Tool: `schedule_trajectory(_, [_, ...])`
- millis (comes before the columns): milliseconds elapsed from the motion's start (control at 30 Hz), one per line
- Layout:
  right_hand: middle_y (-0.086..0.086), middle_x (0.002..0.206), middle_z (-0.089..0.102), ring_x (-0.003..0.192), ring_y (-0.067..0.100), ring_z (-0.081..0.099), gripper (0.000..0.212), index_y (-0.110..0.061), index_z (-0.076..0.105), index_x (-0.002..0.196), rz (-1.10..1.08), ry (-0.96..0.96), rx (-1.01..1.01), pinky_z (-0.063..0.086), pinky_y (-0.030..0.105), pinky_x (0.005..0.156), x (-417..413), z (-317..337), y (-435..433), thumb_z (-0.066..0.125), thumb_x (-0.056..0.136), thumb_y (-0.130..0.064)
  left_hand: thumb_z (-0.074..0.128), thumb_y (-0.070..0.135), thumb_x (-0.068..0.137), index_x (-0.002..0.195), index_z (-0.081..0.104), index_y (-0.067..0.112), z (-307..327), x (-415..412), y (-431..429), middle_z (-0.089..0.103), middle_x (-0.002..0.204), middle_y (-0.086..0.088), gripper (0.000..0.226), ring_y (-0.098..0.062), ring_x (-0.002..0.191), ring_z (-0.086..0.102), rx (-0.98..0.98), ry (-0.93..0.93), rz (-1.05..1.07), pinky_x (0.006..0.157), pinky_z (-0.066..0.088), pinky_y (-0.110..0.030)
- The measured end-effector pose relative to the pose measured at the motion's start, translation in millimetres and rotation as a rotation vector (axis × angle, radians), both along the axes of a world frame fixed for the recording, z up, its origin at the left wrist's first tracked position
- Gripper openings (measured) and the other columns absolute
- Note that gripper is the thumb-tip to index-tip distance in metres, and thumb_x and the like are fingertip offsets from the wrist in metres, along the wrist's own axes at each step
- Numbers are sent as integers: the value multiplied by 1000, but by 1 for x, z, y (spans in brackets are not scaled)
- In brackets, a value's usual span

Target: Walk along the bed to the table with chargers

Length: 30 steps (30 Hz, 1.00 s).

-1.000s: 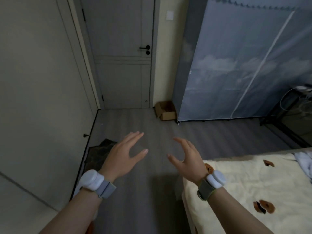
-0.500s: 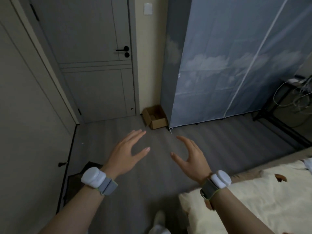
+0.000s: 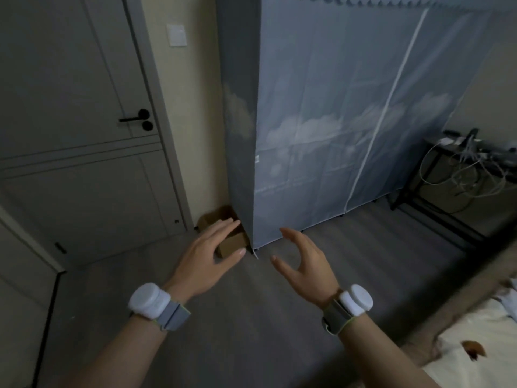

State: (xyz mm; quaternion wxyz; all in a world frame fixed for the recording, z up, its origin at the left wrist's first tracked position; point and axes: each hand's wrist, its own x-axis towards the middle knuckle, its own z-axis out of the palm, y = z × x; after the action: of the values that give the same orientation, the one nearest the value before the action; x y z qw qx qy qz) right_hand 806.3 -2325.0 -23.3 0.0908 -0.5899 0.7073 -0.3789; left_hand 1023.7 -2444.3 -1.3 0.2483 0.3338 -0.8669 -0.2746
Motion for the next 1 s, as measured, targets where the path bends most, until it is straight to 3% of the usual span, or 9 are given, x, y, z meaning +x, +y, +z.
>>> schedule_trajectory(100, [-2, 134, 59, 122, 12, 54, 61, -22, 47, 139, -72, 2, 9, 41, 25, 103, -31, -6, -25, 64, 88, -50, 56, 59, 89, 148, 40, 33, -6, -38, -44, 34, 156, 14, 67, -4, 145, 24, -9, 6, -57, 110, 18, -17])
schedule_trajectory(300, [0, 132, 59, 121, 13, 54, 59, -22, 48, 138, -257, 29, 31, 41, 24, 102, -114, -15, -92, 66, 88, -47, 58, 60, 87, 144, 48, 25, -12, -143, -143, 40, 143, 20, 67, 10, 132, 30, -26, 25, -232, 103, 19, -2])
schedule_trajectory(433, [-1, 130, 59, 120, 13, 55, 58, -21, 50, 136, -385, 38, 23, 42, 24, 101, -166, -1, -134, 67, 87, -46, 57, 59, 88, 144, 48, 23, -2, -223, -204, 43, 149, 12, 67, 7, 132, 31, -15, 27, -387, 104, 17, -2])
schedule_trajectory(533, [-2, 130, 58, 118, 7, 52, 57, -20, 50, 136, -491, 67, 19, 30, 4, 98, -202, 11, -146, 68, 87, -44, 52, 65, 85, 144, 48, 26, 7, -283, -235, 46, 149, 10, 71, 9, 131, 32, -67, 33, -467, 103, 15, -1])
schedule_trajectory(600, [-4, 130, 57, 116, 1, 47, 57, -20, 49, 136, -581, 63, 27, 24, -2, 94, -229, 13, -145, 68, 87, -44, 51, 66, 85, 144, 48, 28, 11, -327, -244, 46, 150, 10, 70, 5, 135, 33, -71, 36, -548, 105, 17, -4])
schedule_trajectory(733, [-3, 133, 56, 122, 9, 51, 59, -21, 48, 138, -749, 25, 28, 39, 22, 102, -288, 10, -124, 67, 87, -47, 49, 68, 86, 146, 45, 32, 9, -429, -240, 42, 153, 10, 71, -7, 142, 35, -28, 5, -755, 115, 27, -25])
schedule_trajectory(900, [0, 130, 59, 122, 14, 54, 59, -19, 51, 136, -840, 34, 10, 43, 30, 103, -353, 6, -102, 65, 86, -49, 51, 65, 88, 147, 40, 37, 2, -520, -229, 36, 155, 15, 67, -3, 144, 28, -37, 22, -834, 116, 26, -28])
schedule_trajectory(1000, [1, 131, 58, 122, 14, 54, 61, -19, 51, 136, -879, 23, 2, 41, 27, 102, -415, 3, -91, 64, 85, -50, 53, 61, 89, 148, 39, 36, 3, -592, -216, 34, 156, 16, 66, -2, 145, 25, -25, 32, -868, 116, 23, -27])
